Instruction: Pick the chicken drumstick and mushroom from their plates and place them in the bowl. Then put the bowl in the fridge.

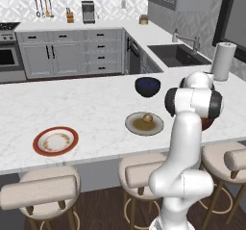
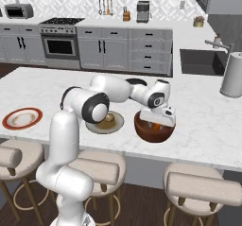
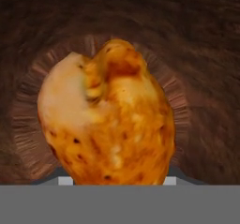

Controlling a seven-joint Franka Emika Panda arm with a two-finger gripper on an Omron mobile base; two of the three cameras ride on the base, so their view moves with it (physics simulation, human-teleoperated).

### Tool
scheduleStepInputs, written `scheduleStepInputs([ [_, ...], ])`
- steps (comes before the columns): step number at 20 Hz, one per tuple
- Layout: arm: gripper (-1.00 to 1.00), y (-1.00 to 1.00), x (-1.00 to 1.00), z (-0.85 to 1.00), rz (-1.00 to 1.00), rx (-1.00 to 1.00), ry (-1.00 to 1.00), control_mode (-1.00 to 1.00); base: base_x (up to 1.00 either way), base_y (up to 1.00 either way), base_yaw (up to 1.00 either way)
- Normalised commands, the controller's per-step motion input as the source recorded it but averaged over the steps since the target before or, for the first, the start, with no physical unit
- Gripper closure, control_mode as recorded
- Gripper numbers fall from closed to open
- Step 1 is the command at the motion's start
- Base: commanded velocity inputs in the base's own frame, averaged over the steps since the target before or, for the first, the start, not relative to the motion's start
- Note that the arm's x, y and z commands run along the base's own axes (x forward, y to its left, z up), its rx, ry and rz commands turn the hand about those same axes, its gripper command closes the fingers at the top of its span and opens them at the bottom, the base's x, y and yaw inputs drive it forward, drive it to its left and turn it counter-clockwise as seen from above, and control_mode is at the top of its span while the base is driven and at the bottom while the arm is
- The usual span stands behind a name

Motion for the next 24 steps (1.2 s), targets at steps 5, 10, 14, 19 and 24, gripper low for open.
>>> scheduleStepInputs([
  [5, 1.0, 0.05, 0.0, -0.06, 0.0, 0.0, 0.0, -1.0, 0.0, 0.0, 0.0],
  [10, -1.0, 0.02, 0.0, 0.0, 0.0, 0.0, 0.0, -1.0, 0.0, 0.0, 0.0],
  [14, -1.0, 0.0, 0.0, 0.0, 0.0, 0.0, 0.0, -1.0, 0.0, 0.0, 0.0],
  [19, -1.0, 0.1, -0.28, 0.18, 0.0, 0.0, -0.02, -1.0, 0.0, 0.0, 0.0],
  [24, -1.0, 0.19, -0.47, 0.73, 0.0, 0.0, -0.04, -1.0, 0.0, 0.0, 0.0],
])
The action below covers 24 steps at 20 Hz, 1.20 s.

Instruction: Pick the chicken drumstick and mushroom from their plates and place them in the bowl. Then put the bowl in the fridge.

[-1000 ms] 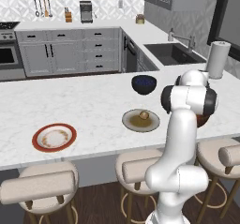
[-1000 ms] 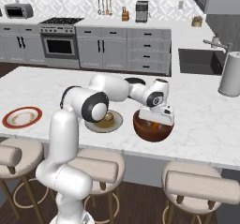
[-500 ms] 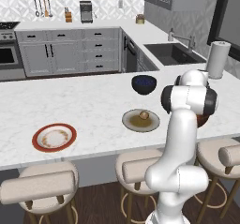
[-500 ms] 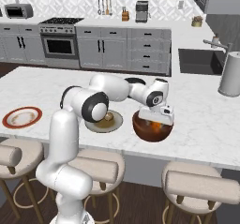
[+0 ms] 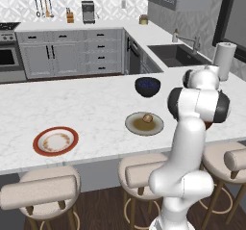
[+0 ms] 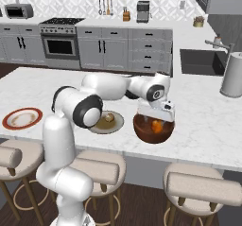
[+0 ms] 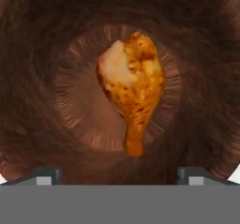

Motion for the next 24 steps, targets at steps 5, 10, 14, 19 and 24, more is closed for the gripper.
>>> scheduleStepInputs([
  [5, -1.0, 0.84, -0.22, 0.57, 0.0, -0.05, -0.05, -1.0, 0.0, 0.0, 0.0],
  [10, -1.0, 0.97, 0.0, 0.52, 0.0, -0.05, -0.06, -1.0, 0.0, 0.0, 0.0],
  [14, -1.0, 0.97, 0.0, 0.43, 0.0, 0.0, -0.05, -1.0, 0.0, 0.0, 0.0],
  [19, -1.0, 0.92, 0.07, 0.46, 0.0, 0.0, -0.02, -1.0, 0.0, 0.0, 0.0],
  [24, -1.0, 0.85, 0.37, 0.07, 0.0, 0.0, 0.0, -1.0, 0.0, 0.0, 0.0],
])
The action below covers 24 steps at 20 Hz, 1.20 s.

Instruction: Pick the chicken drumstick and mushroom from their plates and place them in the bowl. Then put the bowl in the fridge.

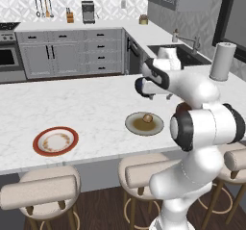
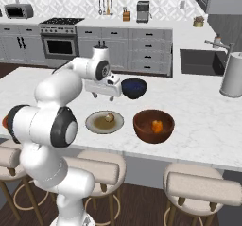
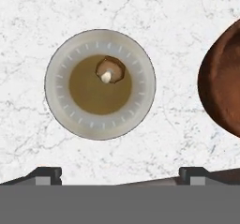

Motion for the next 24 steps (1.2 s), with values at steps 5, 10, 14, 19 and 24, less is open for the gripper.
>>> scheduleStepInputs([
  [5, -1.0, 0.32, 0.54, -0.46, 0.0, 0.0, 0.0, -1.0, 0.0, 0.0, 0.0],
  [10, -1.0, 0.0, 0.62, -0.65, 0.0, 0.0, 0.0, -1.0, 0.0, 0.0, 0.0],
  [14, -1.0, 0.0, 0.33, -0.7, 0.0, 0.0, 0.0, -1.0, 0.0, 0.0, 0.0],
  [19, -1.0, 0.0, 0.11, -0.59, -0.01, 0.0, 0.0, -1.0, 0.0, 0.0, 0.0],
  [24, -1.0, -0.03, 0.0, -0.48, -0.03, 0.0, -0.01, -1.0, 0.0, 0.0, 0.0],
])
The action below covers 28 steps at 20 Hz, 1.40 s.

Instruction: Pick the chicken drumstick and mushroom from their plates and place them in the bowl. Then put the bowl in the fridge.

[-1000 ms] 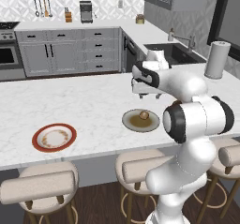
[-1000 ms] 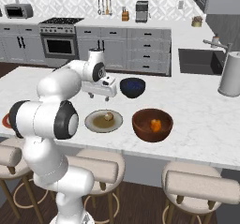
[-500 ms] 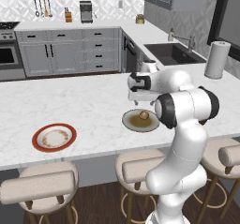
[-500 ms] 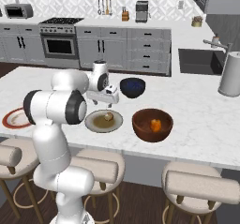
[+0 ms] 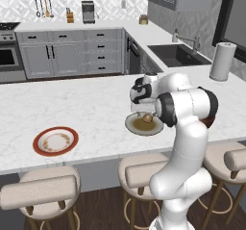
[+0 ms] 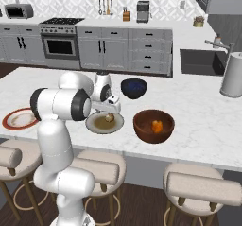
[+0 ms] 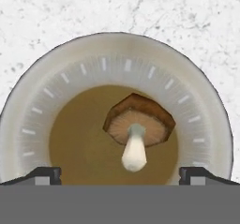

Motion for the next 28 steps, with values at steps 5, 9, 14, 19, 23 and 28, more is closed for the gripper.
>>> scheduleStepInputs([
  [5, -1.0, -0.07, 0.0, -0.24, -0.02, 0.0, -0.01, -1.0, 0.0, 0.0, 0.0],
  [9, -1.0, -0.01, 0.0, 0.0, -0.02, 0.0, -0.06, -1.0, 0.0, 0.0, 0.0],
  [14, -1.0, -0.03, 0.03, 0.0, -0.03, 0.0, -0.05, -1.0, 0.0, 0.0, 0.0],
  [19, -1.0, -0.09, 0.04, 0.0, -0.03, 0.0, 0.0, -1.0, 0.0, 0.0, 0.0],
  [23, -1.0, -0.06, 0.16, 0.0, -0.05, 0.0, 0.0, -1.0, 0.0, 0.0, 0.0],
  [28, -1.0, 0.0, 0.1, -0.03, -0.04, 0.0, 0.0, -1.0, 0.0, 0.0, 0.0],
])
